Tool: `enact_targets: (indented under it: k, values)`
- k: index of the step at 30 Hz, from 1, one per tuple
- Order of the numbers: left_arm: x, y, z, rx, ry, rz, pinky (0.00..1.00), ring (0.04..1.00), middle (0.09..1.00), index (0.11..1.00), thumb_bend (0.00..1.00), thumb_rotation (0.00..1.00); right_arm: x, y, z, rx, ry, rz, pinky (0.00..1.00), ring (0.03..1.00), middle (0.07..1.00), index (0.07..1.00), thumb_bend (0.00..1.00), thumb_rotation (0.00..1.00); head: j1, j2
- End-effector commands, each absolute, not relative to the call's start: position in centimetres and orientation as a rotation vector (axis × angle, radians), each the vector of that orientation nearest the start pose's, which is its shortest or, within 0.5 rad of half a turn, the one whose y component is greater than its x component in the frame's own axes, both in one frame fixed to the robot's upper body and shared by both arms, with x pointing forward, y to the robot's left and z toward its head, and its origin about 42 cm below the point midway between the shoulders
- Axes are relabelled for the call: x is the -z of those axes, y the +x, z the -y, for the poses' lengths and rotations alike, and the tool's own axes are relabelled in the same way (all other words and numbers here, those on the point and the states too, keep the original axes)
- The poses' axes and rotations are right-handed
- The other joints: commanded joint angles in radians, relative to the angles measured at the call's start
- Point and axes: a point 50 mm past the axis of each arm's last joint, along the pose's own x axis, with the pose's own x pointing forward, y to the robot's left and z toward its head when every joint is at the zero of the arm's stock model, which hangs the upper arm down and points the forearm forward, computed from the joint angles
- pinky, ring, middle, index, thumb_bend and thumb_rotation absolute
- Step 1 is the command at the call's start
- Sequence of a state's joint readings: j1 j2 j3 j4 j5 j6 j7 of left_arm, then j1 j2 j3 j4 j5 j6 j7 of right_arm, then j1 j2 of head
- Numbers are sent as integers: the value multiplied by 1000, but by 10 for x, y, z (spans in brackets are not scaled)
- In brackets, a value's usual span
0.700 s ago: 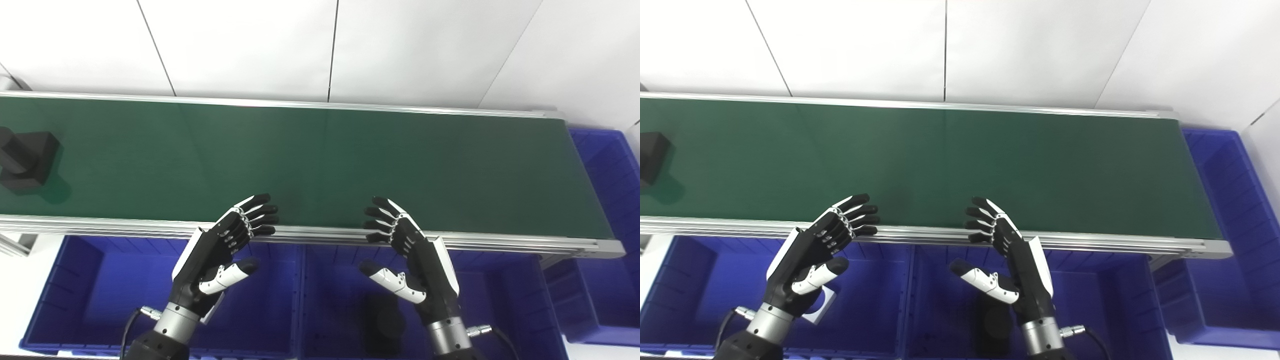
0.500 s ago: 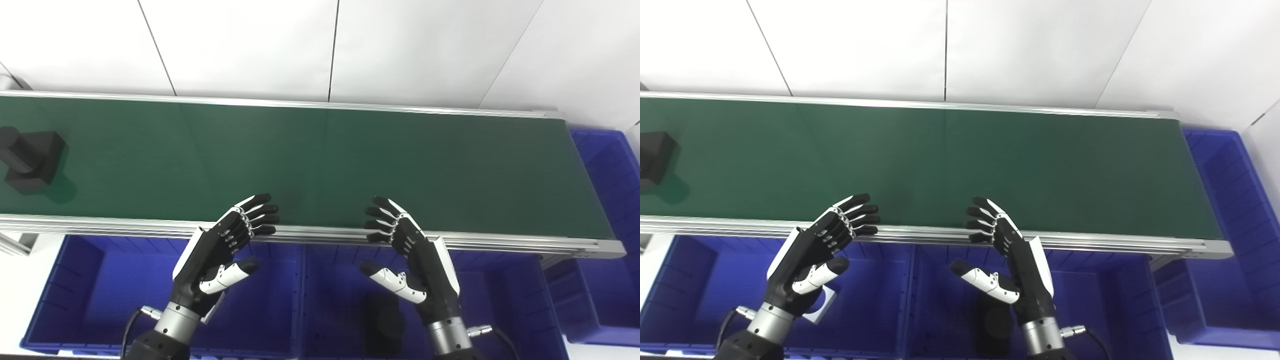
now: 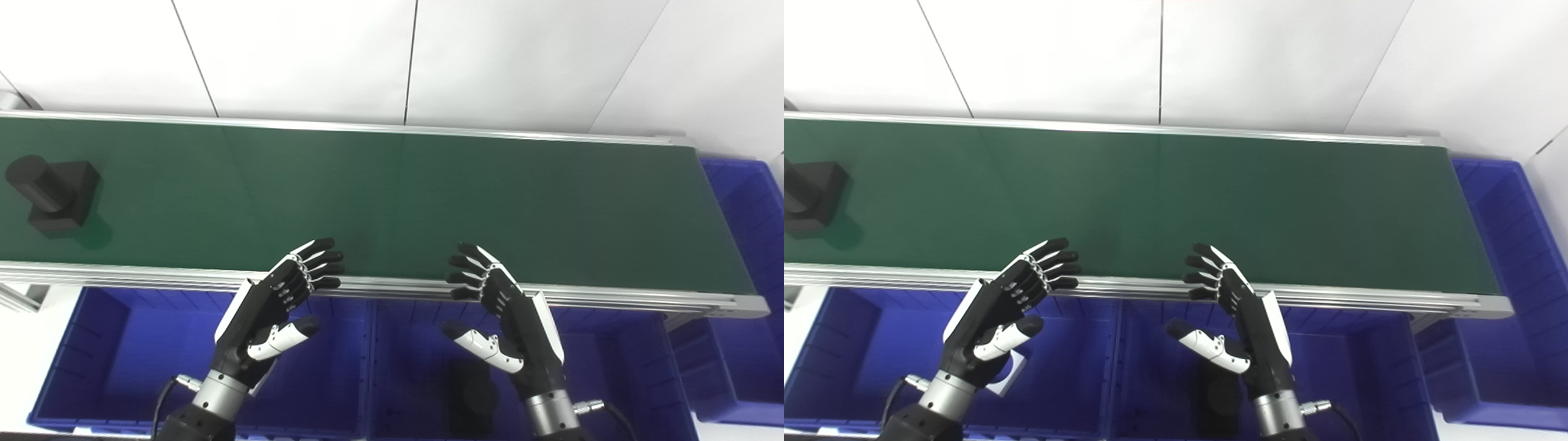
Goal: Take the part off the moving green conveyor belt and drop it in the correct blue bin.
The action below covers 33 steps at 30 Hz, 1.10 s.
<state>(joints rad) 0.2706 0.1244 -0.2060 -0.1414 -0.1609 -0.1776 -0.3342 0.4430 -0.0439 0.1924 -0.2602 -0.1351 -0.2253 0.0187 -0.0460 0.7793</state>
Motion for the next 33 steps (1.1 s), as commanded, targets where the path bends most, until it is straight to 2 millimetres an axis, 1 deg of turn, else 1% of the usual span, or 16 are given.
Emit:
enact_targets:
  k: [1,2,3,6,7,10,11,12,13,16,17,18,21,24,25,33]
  values:
    - [-89,184,-186,477,-81,104,730,768,809,842,824,538,-99,136,191,-125,-105,133,646,737,809,867,676,519,26,-9]
    - [-89,184,-185,477,-81,104,730,768,809,841,822,532,-98,136,192,-125,-104,134,648,739,810,870,673,517,26,-9]
    - [-88,183,-184,478,-81,103,730,767,809,840,821,530,-98,136,193,-126,-106,135,649,740,810,871,672,517,71,-29]
    - [-87,183,-180,487,-85,100,729,766,811,839,821,532,-97,135,196,-128,-109,133,657,747,814,879,652,514,106,-46]
    - [-87,184,-180,499,-79,100,728,766,811,839,821,533,-96,134,198,-128,-110,132,658,748,814,880,649,513,138,-65]
    - [-88,186,-180,521,-62,102,719,760,812,838,829,553,-94,134,201,-131,-108,136,660,751,818,885,627,497,161,-79]
    - [-89,186,-180,523,-58,102,717,757,809,835,832,552,-93,134,203,-130,-109,137,660,751,818,886,624,495,192,-100]
    - [-89,187,-181,524,-55,101,719,756,807,832,836,550,-92,134,204,-130,-110,137,656,749,818,886,617,494,192,-100]
    - [-88,187,-181,524,-54,101,720,755,805,831,837,549,-91,134,205,-129,-110,137,654,748,817,886,614,492,214,-120]
    - [-86,187,-183,519,-53,98,723,754,801,830,832,538,-87,134,207,-130,-105,138,650,750,822,888,604,482,229,-137]
    - [-86,187,-183,517,-52,96,724,754,800,831,830,536,-86,134,208,-129,-104,135,650,751,824,888,604,482,244,-156]
    - [-85,187,-182,516,-50,95,726,756,800,832,831,536,-85,134,208,-126,-103,132,649,750,824,888,608,484,244,-156]
    - [-81,187,-181,518,-43,92,730,760,802,836,832,539,-81,134,209,-125,-103,128,645,747,824,887,612,496,273,-194]
    - [-77,187,-179,520,-43,90,732,761,804,838,828,537,-78,134,210,-125,-103,125,649,755,828,894,605,504,282,-208]
    - [-76,187,-178,521,-43,86,732,761,804,838,828,536,-77,135,211,-126,-101,124,650,756,829,895,605,506,292,-226]
    - [-67,190,-175,531,-45,63,743,769,805,824,858,531,-70,137,213,-126,-93,114,646,754,831,902,551,454,312,-281]
